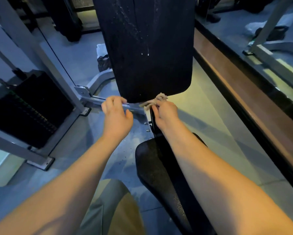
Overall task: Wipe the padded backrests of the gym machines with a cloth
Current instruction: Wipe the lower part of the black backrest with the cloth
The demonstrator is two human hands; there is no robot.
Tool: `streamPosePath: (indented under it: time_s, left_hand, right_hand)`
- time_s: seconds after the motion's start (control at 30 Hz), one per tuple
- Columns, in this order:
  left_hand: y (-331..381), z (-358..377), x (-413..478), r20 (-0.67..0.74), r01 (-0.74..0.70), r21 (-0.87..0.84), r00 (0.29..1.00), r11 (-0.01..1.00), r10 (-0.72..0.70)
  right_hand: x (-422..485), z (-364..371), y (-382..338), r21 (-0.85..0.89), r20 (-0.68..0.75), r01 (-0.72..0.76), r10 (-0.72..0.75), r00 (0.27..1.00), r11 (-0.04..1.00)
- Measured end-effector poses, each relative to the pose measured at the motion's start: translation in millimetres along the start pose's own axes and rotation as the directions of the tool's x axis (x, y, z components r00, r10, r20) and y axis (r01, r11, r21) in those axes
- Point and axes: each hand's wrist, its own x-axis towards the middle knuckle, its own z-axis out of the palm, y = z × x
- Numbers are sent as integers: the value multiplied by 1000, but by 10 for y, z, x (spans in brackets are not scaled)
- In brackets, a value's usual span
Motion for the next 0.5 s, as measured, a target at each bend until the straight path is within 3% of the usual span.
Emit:
streamPosePath:
  time_s: [0.17,0.27,0.33,0.4,0.5]
  left_hand:
    - [-145,-71,-144,138,350,-216,935,912,-326]
    - [-129,-74,-83,159,453,-344,891,823,-424]
    - [-83,-76,-38,176,475,-395,879,786,-443]
    - [-30,-73,-9,202,485,-416,874,769,-442]
    - [-6,-59,15,190,462,-401,886,791,-422]
  right_hand:
    - [-145,340,279,35,133,-117,111,985,993]
    - [-173,351,280,68,54,-106,102,993,992]
    - [-149,251,194,6,-111,43,-42,993,999]
    - [-146,213,128,-175,-243,294,-330,912,940]
    - [-271,426,129,-493,-22,533,-622,783,688]
